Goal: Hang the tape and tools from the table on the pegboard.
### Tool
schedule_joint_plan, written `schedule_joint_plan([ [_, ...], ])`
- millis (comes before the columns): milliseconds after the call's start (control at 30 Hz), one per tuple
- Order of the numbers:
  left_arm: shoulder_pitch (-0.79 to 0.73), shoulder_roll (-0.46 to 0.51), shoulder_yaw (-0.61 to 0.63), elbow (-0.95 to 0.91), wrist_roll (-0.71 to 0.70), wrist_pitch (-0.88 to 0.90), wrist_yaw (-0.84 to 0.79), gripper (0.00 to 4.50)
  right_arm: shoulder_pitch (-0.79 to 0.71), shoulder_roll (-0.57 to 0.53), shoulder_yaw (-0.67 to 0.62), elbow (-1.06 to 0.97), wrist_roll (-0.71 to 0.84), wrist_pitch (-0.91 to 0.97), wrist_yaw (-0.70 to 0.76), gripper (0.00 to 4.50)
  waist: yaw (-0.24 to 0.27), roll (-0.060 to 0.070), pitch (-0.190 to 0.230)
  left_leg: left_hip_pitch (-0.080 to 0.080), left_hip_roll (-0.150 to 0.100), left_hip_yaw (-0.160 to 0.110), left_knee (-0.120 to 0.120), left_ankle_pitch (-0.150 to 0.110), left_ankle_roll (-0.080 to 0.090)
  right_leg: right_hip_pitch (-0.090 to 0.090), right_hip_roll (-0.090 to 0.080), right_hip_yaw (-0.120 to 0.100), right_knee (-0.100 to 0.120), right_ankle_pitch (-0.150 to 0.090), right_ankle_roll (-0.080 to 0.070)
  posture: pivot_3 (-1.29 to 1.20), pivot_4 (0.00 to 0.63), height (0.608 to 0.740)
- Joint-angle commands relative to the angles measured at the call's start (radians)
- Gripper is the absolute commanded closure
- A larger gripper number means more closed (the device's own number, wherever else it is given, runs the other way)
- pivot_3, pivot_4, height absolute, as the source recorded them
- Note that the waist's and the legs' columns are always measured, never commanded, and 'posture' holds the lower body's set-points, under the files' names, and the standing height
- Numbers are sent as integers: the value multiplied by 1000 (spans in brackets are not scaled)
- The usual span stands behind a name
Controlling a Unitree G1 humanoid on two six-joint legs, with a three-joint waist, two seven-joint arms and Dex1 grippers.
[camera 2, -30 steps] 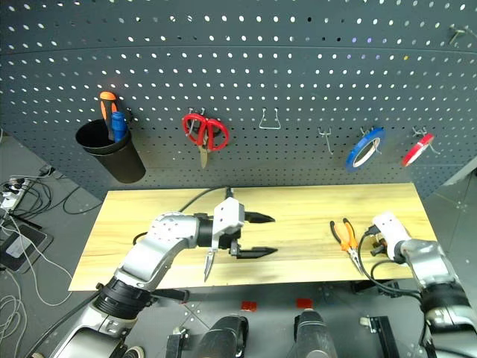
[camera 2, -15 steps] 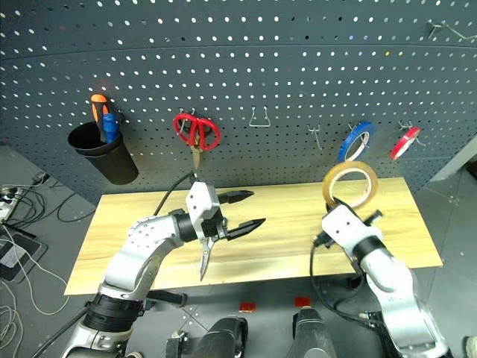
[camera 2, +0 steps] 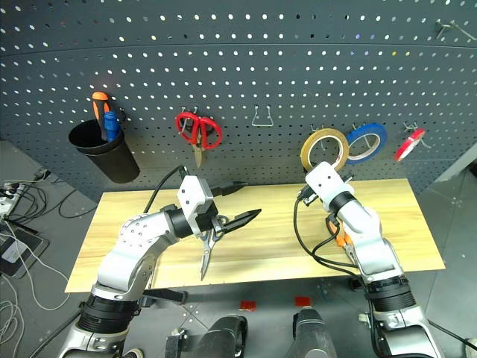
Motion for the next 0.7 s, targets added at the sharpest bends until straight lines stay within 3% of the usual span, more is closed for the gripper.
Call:
schedule_joint_plan([
  [33, -6, 28, 7, 2, 19, -43, -9, 749, 80, -6, -26, -99, 17, 22, 5, 2497, 2, 0, 0, 0, 0, 0, 0, 0, 0, 0, 0, 0, 0, 0, 0, -43, 226, 740],
  [200, 5, 110, 13, 67, 19, -88, -92, 749, 297, 15, -56, -296, 29, 365, -9, 857, 3, 0, 0, 0, 0, -1, 0, 0, 0, 0, 0, 0, 1, 0, 0, -65, 228, 740],
  [300, 11, 156, 6, 95, 3, -81, -157, 749, 338, 37, -42, -371, 1, 581, -36, 40, -1, 1, 0, 0, 0, 0, 0, 0, 0, 0, 0, 1, 2, 0, 0, -76, 228, 740],
  [467, -3, 189, -27, 146, 32, -113, -222, 749, 276, 127, -66, -305, 22, 819, -92, 40, -9, 1, -1, 1, 0, -1, -1, 0, 0, 0, 1, 1, 2, 0, 0, -85, 224, 740],
  [700, -22, 176, -57, 164, 55, -137, -237, 749, 164, 120, -98, -54, 38, 841, -111, 40, -3, 1, -1, 0, -1, 0, 0, 0, 0, -1, -1, 0, 1, 0, 0, -76, 219, 740],
])
